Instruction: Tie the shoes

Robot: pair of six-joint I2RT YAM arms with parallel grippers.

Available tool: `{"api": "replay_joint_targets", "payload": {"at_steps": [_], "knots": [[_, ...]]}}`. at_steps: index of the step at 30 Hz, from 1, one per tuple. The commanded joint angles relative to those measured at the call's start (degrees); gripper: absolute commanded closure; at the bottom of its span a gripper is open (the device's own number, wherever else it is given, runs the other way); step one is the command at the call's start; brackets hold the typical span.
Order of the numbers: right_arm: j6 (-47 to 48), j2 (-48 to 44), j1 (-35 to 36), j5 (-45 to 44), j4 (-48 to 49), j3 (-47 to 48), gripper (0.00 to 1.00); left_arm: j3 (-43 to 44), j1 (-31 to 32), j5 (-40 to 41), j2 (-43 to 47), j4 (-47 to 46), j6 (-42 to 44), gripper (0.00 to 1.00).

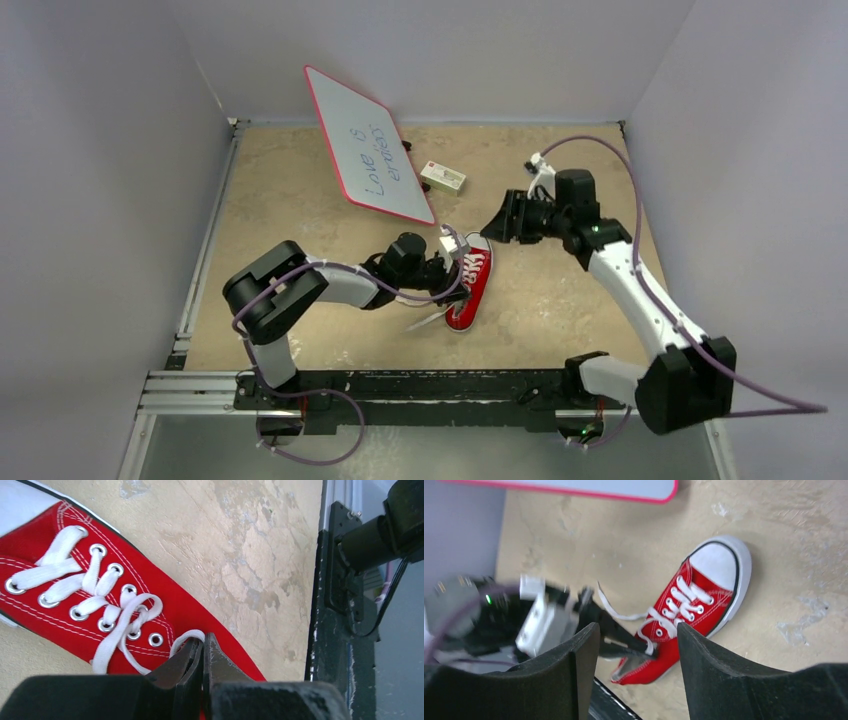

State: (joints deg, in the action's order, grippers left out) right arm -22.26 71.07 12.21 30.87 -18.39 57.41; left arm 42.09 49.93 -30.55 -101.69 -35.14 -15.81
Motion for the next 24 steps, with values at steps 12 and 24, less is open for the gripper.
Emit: {"api": "replay_joint_targets", "payload": {"at_steps": [12, 24], "knots": [[24.2, -21.8, 11.9, 1.4, 7.6, -11.5, 0.45, 10.7, -5.7, -13.3, -4.3, 10.8, 4.0, 1.00], [36.0, -17.0, 32.6, -6.1, 17.1, -14.1, 0.55, 18.4, -8.6, -14.1, -7.5, 17.6, 9.6, 1.00]]}}
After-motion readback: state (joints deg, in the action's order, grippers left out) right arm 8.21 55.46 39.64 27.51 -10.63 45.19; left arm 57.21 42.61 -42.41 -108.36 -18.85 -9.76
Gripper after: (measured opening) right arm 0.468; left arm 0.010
